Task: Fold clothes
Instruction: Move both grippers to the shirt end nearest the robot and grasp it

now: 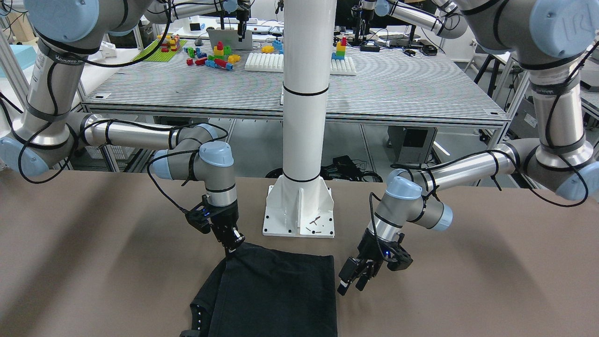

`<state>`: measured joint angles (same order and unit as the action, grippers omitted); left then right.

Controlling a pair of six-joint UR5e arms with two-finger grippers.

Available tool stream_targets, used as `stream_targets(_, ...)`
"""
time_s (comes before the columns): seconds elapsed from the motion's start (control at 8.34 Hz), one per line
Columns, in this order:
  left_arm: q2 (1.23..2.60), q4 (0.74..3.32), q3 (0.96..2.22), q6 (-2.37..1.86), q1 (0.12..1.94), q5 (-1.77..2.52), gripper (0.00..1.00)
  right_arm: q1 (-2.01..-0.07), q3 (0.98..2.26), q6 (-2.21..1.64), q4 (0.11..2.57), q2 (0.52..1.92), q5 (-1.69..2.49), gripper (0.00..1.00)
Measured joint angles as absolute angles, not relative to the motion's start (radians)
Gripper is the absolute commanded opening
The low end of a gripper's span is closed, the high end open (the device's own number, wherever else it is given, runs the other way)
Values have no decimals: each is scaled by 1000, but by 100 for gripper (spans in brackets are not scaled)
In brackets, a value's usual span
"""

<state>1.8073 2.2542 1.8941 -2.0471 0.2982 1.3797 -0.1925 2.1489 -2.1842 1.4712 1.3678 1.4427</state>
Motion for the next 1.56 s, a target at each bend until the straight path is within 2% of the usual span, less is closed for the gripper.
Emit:
stream_targets(0.12,1799,2255,1897,-2076,231,1336,79,-192,2147,-2184,1471,1367,1443,0)
stream_targets(0.36,1794,2255,1889,-2108,118,1253,61,-192,2144,-2184,1471,1366,1443,0)
stream_targets(0.48,1794,2255,1883,-2124,88,1227,55,-192,2143,-2184,1471,1366,1443,0)
stream_targets(0.6,1793,2255,1878,-2134,73,1212,41,-192,2142,-2184,1471,1366,1443,0)
stream_targets(0.96,1794,2255,1875,-2151,59,1204,14,-191,2142,-2184,1471,1366,1443,0)
stream_targets(1.08,1795,2255,1877,-2160,55,1204,0,-190,2141,-2184,1471,1366,1443,0)
stream_targets(1.32,1791,2255,1888,-2174,41,1203,0,-191,2142,-2184,1471,1369,1443,0)
stream_targets(1.56,1767,2253,1971,-2178,40,1211,0,-195,2158,-2184,1470,1371,1444,0)
